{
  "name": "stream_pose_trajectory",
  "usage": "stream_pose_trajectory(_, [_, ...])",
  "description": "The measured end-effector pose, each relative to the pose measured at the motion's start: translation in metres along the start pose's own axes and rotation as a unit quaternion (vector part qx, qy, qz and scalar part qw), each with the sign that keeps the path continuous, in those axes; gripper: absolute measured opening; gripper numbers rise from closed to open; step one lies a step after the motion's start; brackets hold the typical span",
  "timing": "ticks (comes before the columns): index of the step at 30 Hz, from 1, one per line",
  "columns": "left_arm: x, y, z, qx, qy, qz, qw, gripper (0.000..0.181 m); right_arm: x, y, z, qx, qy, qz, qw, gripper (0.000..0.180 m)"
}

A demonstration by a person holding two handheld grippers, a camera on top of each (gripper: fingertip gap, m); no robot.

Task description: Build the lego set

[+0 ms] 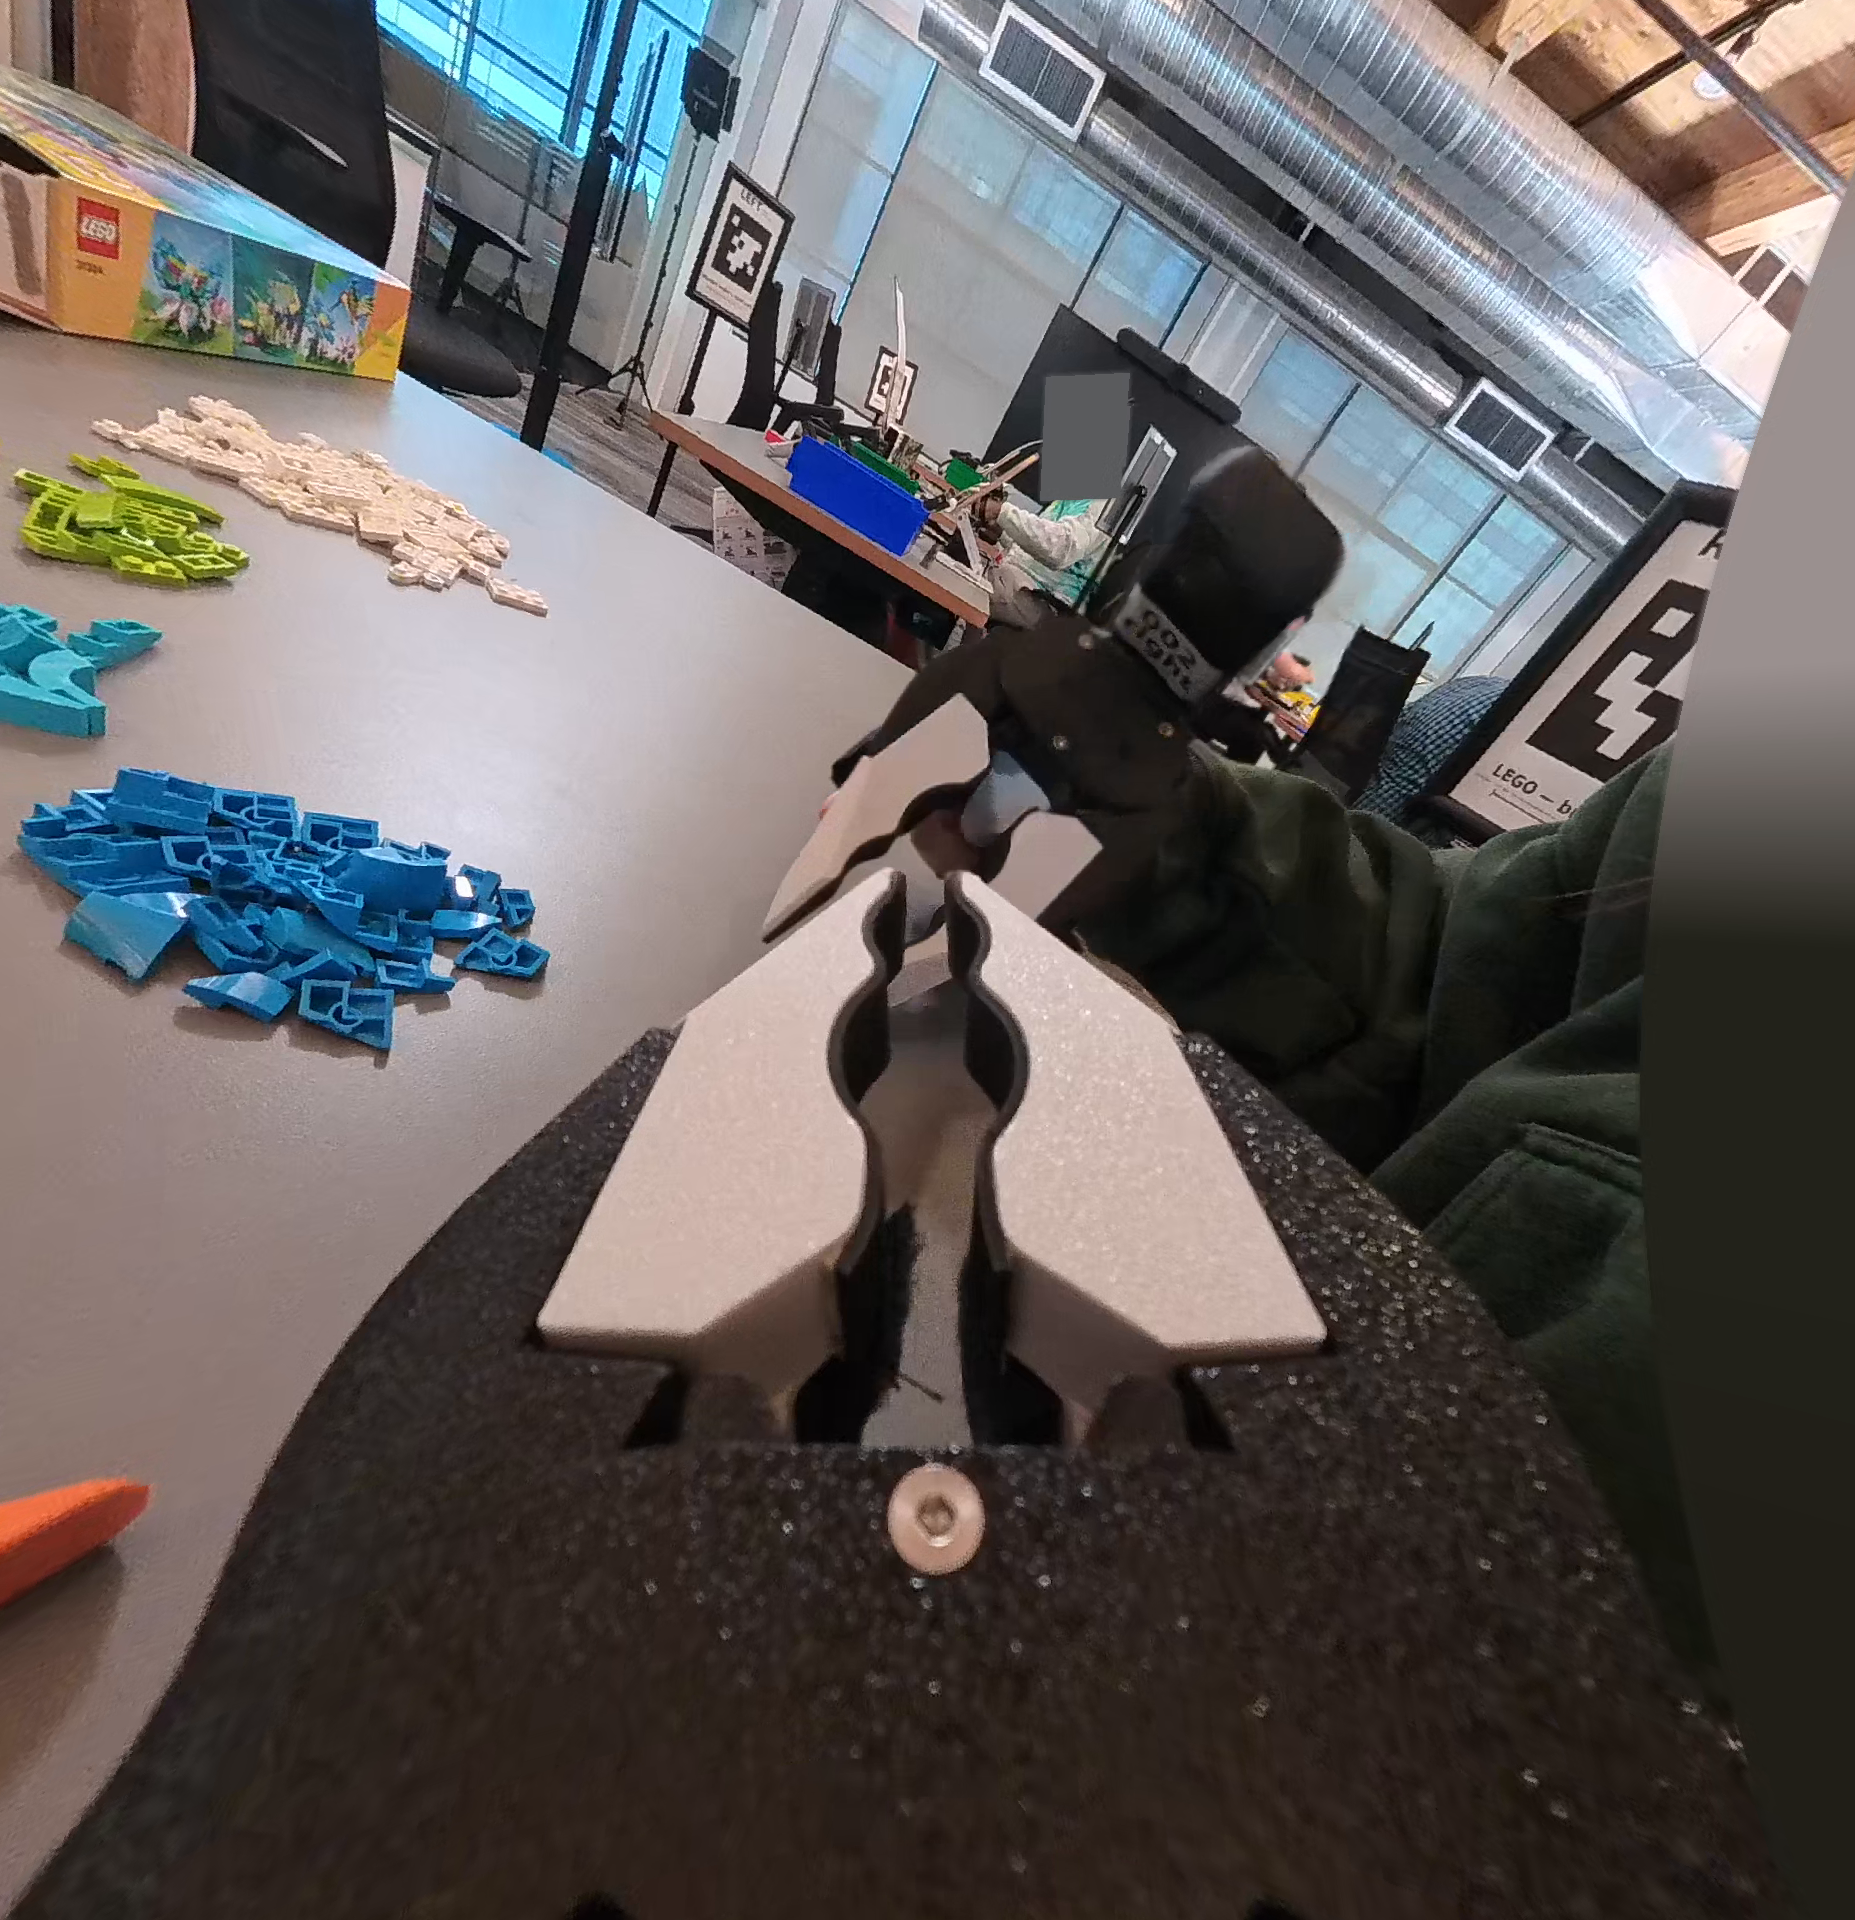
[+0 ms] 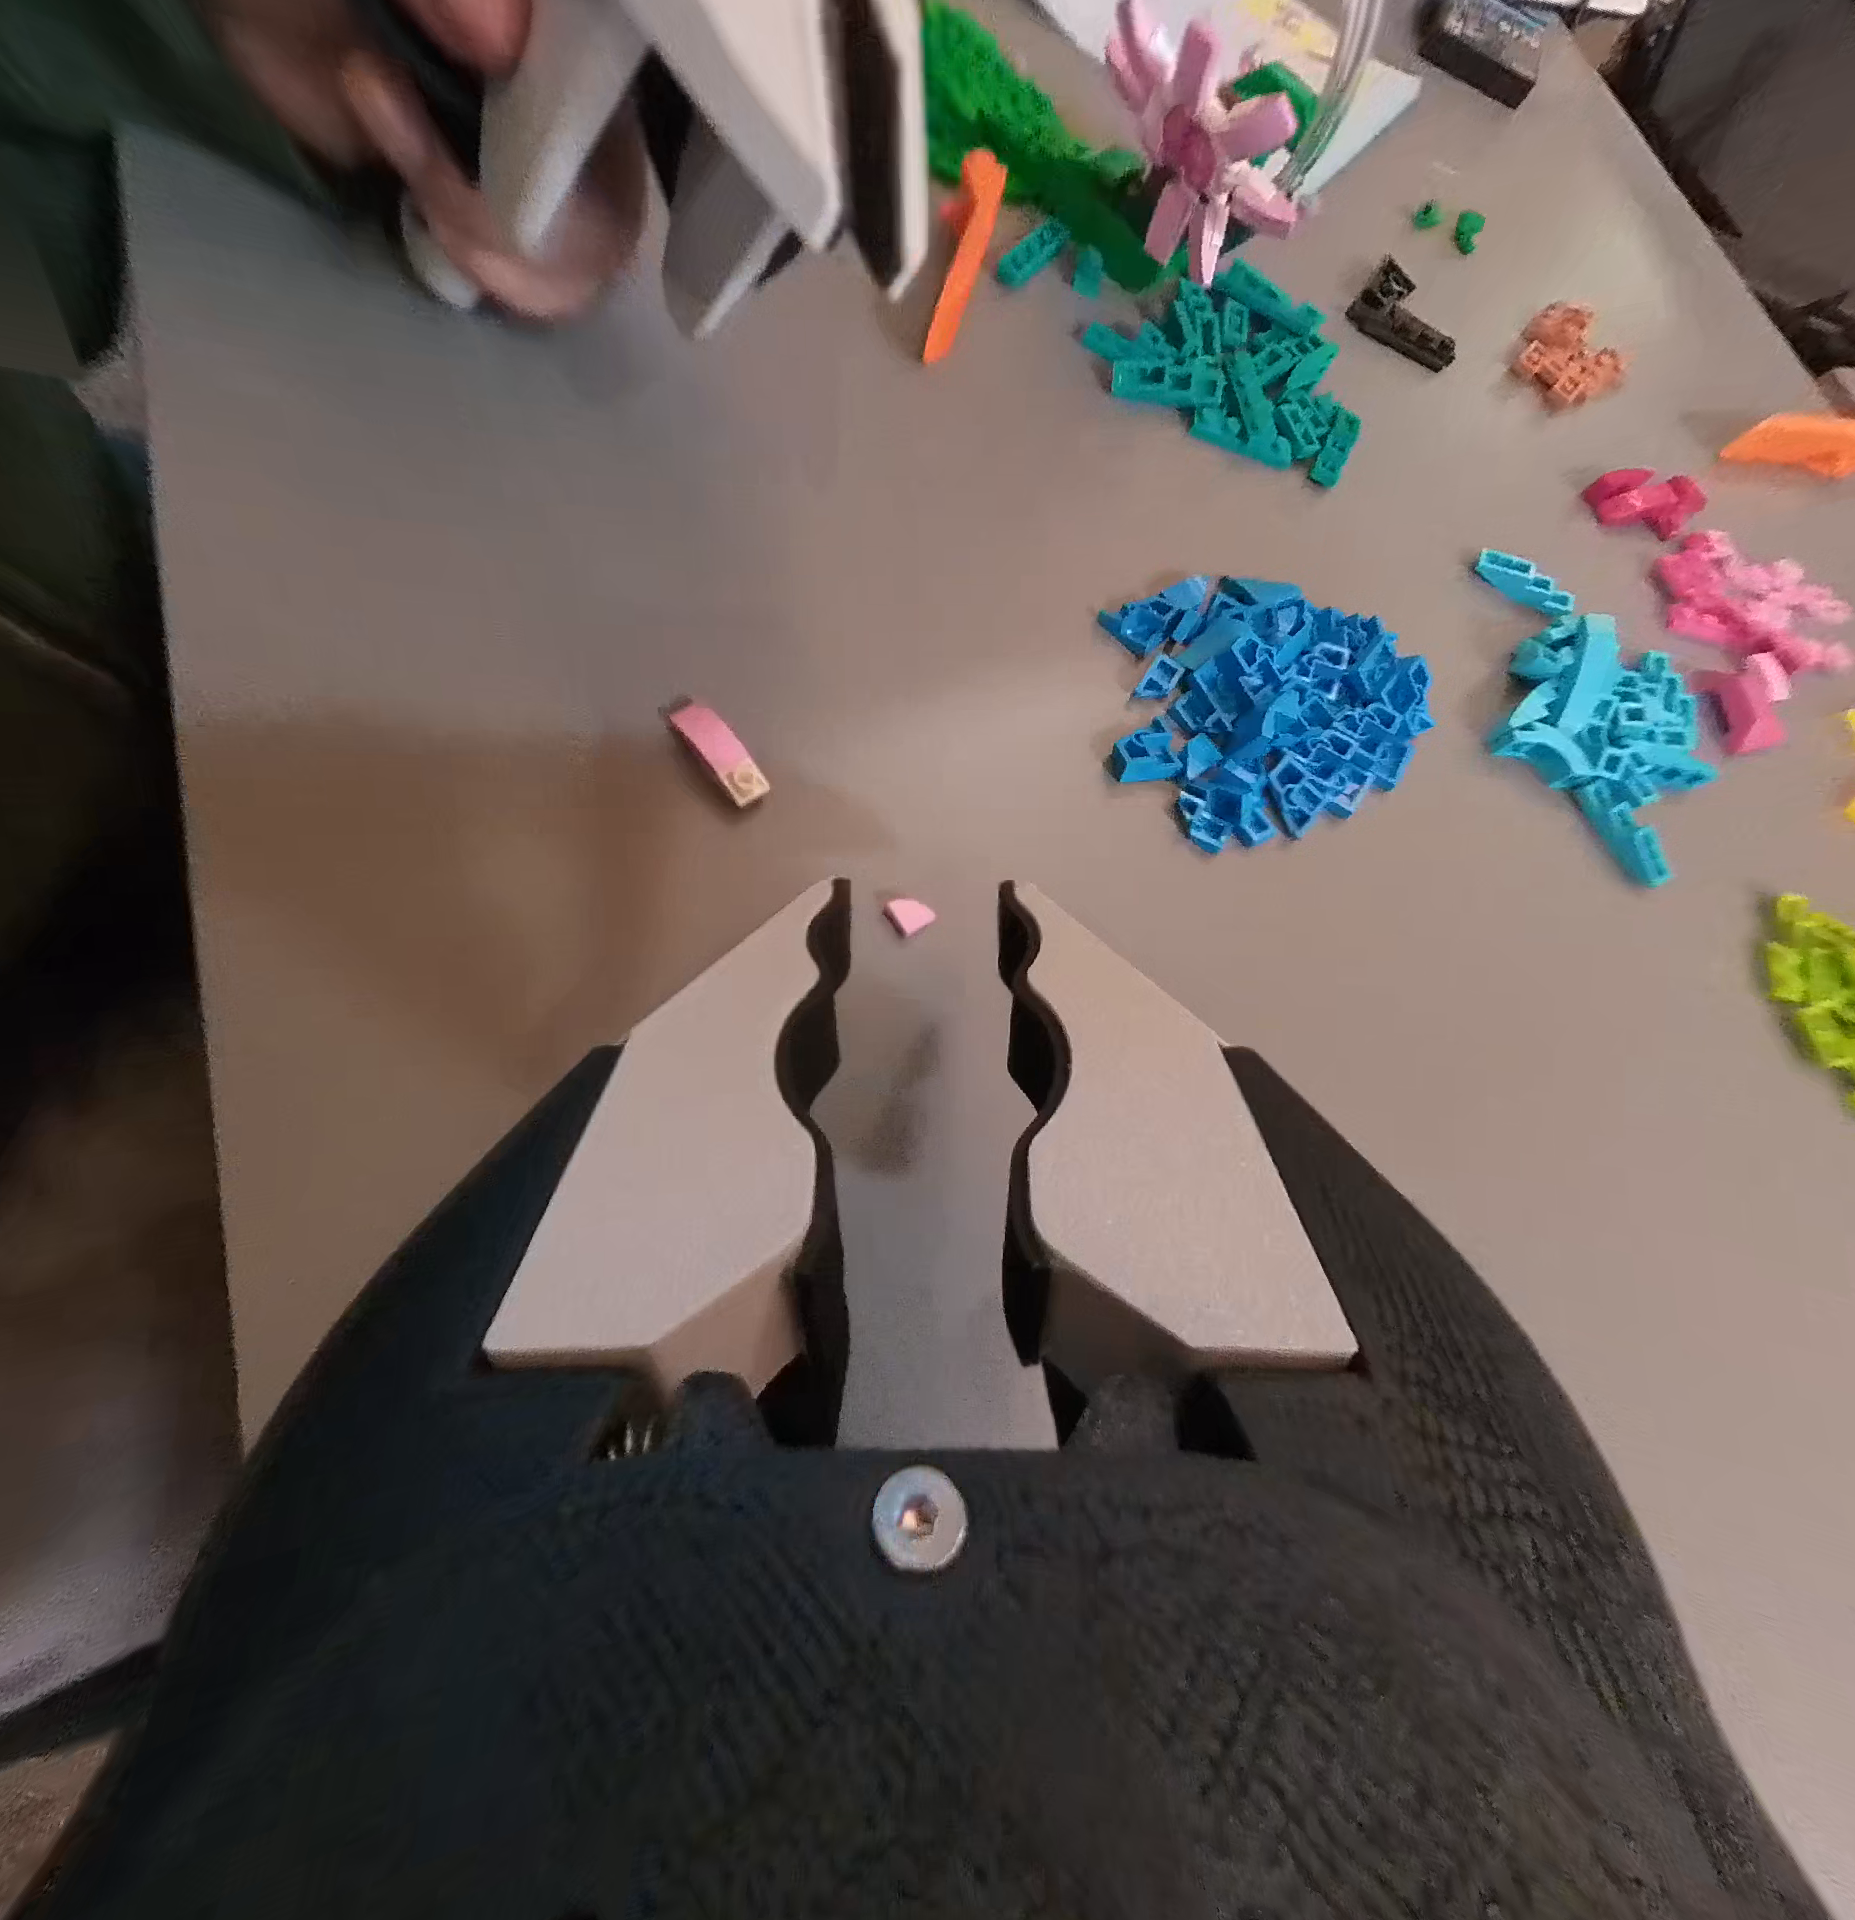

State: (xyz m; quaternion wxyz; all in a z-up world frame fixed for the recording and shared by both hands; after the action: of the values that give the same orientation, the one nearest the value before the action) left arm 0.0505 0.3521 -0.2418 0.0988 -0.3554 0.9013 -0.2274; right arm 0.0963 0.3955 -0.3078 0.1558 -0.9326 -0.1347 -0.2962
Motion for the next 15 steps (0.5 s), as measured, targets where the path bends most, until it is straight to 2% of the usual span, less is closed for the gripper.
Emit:
stream_pose_trajectory(1, [0.000, 0.000, 0.000, 0.000, 0.001, 0.000, 1.000, 0.005, -0.001, 0.000, -0.002, -0.015, -0.013, -0.009, 1.000, 0.027])
stream_pose_trajectory(6, [-0.001, 0.000, 0.001, 0.000, 0.003, 0.001, 1.000, 0.005, -0.007, 0.005, -0.001, -0.067, -0.020, -0.066, 0.995, 0.029])
stream_pose_trajectory(15, [-0.001, -0.001, 0.001, -0.001, 0.005, 0.002, 1.000, 0.004, -0.009, 0.010, 0.010, -0.074, 0.018, -0.084, 0.994, 0.028])
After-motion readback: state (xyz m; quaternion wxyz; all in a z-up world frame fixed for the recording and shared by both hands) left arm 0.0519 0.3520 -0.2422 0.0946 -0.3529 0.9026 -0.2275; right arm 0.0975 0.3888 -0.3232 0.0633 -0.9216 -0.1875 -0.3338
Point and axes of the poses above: each gripper's, where its closed fingertips meet, x back along the fingers, z out of its underside, y = z × x across the jaws, the point moved 1 cm from there along x, back along the fingers
